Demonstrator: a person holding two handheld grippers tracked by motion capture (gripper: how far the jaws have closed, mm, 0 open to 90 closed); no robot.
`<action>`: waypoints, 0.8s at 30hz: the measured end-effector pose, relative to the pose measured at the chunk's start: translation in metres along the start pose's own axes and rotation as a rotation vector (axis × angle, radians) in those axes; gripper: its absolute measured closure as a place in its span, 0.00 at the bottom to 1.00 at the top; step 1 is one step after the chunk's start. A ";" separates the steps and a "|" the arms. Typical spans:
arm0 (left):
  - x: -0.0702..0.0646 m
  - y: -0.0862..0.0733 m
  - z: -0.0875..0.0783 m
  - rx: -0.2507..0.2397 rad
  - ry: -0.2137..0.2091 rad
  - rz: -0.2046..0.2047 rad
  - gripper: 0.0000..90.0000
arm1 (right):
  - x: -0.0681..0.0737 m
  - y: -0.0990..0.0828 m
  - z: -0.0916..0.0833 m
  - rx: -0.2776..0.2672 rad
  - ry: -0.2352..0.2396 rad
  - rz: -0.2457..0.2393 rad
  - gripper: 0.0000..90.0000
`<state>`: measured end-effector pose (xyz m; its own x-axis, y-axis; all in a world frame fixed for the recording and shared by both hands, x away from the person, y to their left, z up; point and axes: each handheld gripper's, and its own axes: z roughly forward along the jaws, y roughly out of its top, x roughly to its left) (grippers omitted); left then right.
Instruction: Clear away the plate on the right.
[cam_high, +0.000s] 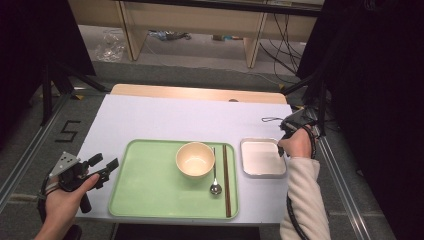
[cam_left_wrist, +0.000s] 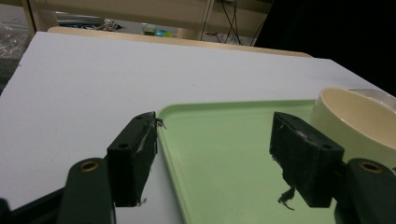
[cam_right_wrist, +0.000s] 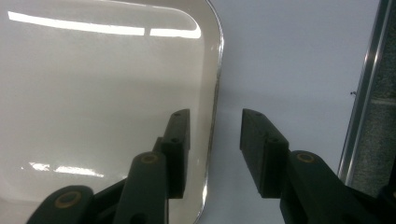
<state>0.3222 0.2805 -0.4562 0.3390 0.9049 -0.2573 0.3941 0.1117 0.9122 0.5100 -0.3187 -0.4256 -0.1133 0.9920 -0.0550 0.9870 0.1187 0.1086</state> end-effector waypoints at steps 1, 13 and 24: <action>0.000 0.000 0.000 0.001 0.000 0.000 0.36 | 0.002 0.000 0.000 0.015 0.002 0.024 0.73; 0.000 0.000 0.000 0.000 0.000 -0.002 0.36 | -0.002 0.000 0.015 0.045 0.038 0.004 0.83; 0.000 0.000 0.000 0.000 -0.003 -0.001 0.36 | -0.002 0.001 0.020 0.049 0.050 -0.017 0.90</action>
<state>0.3219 0.2803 -0.4562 0.3408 0.9038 -0.2590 0.3942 0.1127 0.9121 0.5131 -0.3212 -0.4456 -0.1344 0.9909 -0.0066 0.9891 0.1346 0.0598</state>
